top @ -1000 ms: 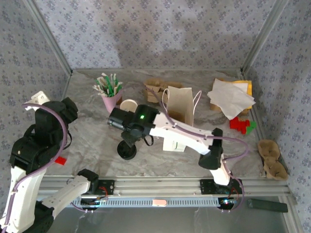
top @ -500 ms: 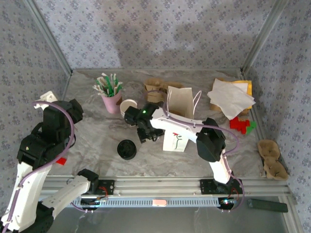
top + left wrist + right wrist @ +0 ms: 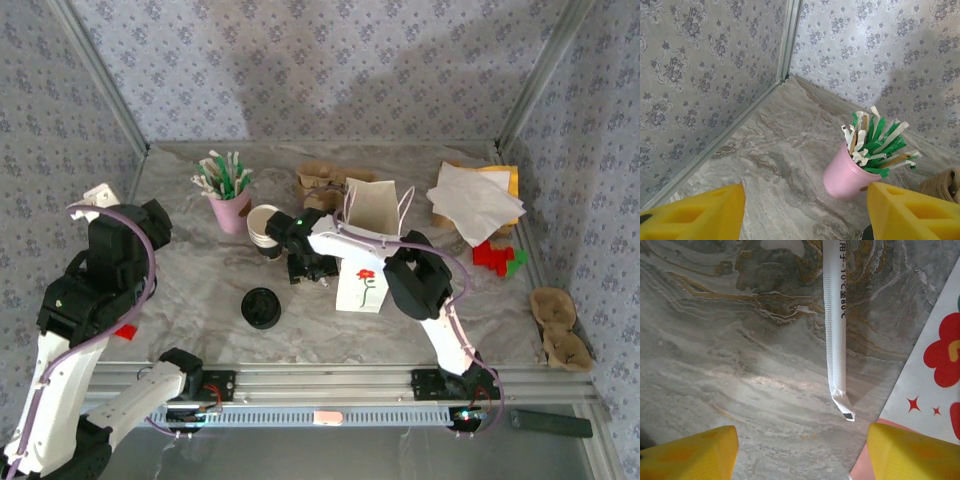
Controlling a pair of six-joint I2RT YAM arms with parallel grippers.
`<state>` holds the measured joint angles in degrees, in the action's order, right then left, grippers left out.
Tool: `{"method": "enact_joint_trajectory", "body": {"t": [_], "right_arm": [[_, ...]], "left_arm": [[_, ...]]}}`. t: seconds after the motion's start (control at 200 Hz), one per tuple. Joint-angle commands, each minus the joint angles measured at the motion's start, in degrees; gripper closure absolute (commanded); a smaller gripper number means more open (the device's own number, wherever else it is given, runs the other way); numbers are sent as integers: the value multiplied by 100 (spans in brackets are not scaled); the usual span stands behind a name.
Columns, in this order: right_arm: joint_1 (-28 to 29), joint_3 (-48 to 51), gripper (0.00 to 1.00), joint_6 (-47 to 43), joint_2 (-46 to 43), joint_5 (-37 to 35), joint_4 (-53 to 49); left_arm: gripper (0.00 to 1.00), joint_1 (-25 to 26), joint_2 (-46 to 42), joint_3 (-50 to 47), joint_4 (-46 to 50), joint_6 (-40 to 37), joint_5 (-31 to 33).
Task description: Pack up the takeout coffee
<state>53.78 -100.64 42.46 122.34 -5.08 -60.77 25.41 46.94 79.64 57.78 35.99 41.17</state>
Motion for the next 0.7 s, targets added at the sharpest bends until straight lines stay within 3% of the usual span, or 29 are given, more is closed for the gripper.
{"method": "enact_joint_trajectory", "body": {"t": [0.0,0.375,0.695], "right_arm": [[-75,31,29,133,109,-18,-88],[-332,-2,37,87,415,212,184],[-358,-29,66,43,534,302,322]], "left_arm": [[35,-67,21,-55,-169,-109,-54],[34,-133,70,-53,-241,-153,-168],[34,-159,64,17,-206,-162,-197]]}}
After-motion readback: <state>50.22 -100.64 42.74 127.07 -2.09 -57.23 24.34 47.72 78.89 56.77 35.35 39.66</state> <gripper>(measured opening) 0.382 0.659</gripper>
